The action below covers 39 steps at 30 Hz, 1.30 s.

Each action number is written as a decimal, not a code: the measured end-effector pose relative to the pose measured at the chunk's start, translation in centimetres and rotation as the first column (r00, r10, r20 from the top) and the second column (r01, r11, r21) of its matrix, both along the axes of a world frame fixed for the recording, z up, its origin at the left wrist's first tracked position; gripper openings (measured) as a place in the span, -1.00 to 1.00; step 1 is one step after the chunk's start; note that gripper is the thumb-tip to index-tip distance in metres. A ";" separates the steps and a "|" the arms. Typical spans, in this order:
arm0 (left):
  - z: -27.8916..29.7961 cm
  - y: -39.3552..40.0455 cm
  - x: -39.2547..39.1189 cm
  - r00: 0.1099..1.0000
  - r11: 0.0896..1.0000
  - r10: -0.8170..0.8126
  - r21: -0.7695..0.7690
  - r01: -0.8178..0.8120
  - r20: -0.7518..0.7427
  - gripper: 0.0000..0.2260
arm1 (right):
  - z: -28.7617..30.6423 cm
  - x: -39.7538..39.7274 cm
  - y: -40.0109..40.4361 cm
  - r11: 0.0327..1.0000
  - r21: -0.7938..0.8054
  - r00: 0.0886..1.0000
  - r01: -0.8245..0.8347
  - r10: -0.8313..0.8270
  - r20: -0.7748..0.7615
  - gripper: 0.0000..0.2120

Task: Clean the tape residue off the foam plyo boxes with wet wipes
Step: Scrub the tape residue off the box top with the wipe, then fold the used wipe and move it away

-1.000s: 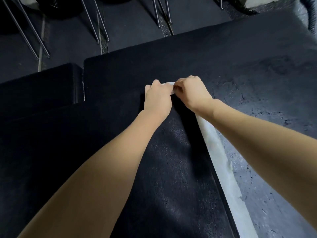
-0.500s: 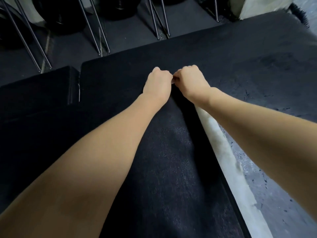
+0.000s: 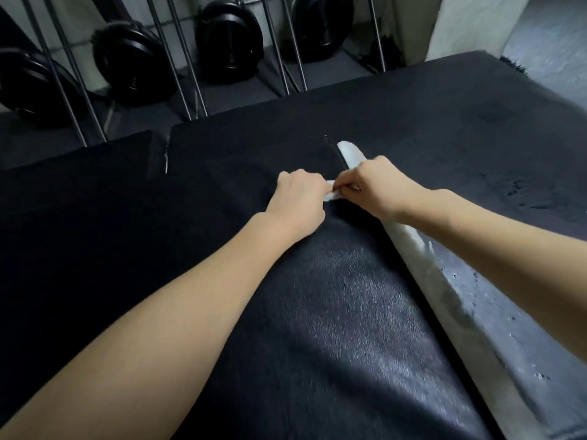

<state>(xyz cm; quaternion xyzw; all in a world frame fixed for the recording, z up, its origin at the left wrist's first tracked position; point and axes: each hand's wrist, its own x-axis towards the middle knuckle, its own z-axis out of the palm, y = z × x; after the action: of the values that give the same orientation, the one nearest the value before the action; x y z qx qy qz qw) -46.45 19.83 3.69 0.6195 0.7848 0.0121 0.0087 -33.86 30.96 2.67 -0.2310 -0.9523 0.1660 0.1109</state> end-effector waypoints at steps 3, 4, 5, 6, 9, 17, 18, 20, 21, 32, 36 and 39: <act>-0.2 -5.0 3.3 0.998 0.999 -0.049 -0.026 0.047 -0.043 -0.63 | -0.1 4.0 -4.4 0.996 -0.016 0.995 -0.084 0.083 -0.052 -0.83; -0.3 -6.7 4.5 0.998 0.998 -0.051 -0.032 0.050 -0.038 -0.61 | -0.3 5.5 -6.1 0.995 -0.024 0.994 -0.095 0.093 -0.057 -0.82; -0.3 -8.4 5.9 0.998 0.998 -0.048 -0.038 0.047 -0.030 -0.60 | -0.4 6.9 -7.8 0.995 -0.029 0.994 -0.095 0.093 -0.058 -0.82; -0.2 -10.3 7.5 0.999 0.998 -0.046 -0.041 0.045 -0.023 -0.58 | -0.5 8.2 -9.6 0.998 -0.030 0.998 -0.061 0.061 -0.024 -0.82; -0.2 -15.8 12.4 1.000 0.998 -0.031 -0.054 0.031 -0.003 -0.54 | -0.1 12.6 -15.5 1.000 -0.028 0.993 0.012 -0.008 0.120 -0.78; -0.4 -26.6 21.3 0.996 0.999 0.007 -0.047 -0.003 0.093 -0.58 | -1.4 21.3 -27.0 0.998 -0.039 0.998 0.051 -0.049 0.045 -0.79; -0.6 -27.5 22.0 0.992 0.999 0.021 -0.041 -0.016 0.124 -0.56 | -1.3 22.1 -28.0 0.997 -0.056 0.998 0.059 -0.057 0.028 -0.80; -0.7 -29.3 23.3 0.977 0.999 0.043 -0.010 -0.042 0.209 -0.55 | -1.4 23.9 -29.8 0.993 -0.095 0.997 0.074 -0.075 -0.011 -0.81; -0.8 -30.1 23.8 0.967 0.999 0.040 0.014 -0.045 0.252 -0.55 | -1.3 24.7 -30.7 0.989 -0.121 0.996 0.081 -0.085 -0.032 -0.82; 1.7 -29.0 37.3 0.550 0.964 -0.214 0.265 -0.013 0.807 -0.62 | 3.6 43.3 -35.5 0.736 -0.602 0.755 0.309 -0.575 -0.315 -0.80; 1.2 -29.0 46.7 0.190 0.969 -0.246 0.234 0.085 0.951 -0.64 | 4.3 53.5 -38.9 0.644 -0.652 0.664 0.401 -0.694 -0.277 -0.66; 0.4 -29.8 52.8 -0.005 0.971 -0.153 0.151 0.185 0.988 -0.70 | 3.3 59.4 -42.7 0.550 -0.711 0.563 0.438 -0.784 -0.260 -0.66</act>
<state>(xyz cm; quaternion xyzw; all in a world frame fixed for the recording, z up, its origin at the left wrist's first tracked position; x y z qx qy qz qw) 6.34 -9.97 4.05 0.5224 0.4733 0.4312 0.5632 25.55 -11.79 5.93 -0.5273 -0.6251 0.4497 0.3591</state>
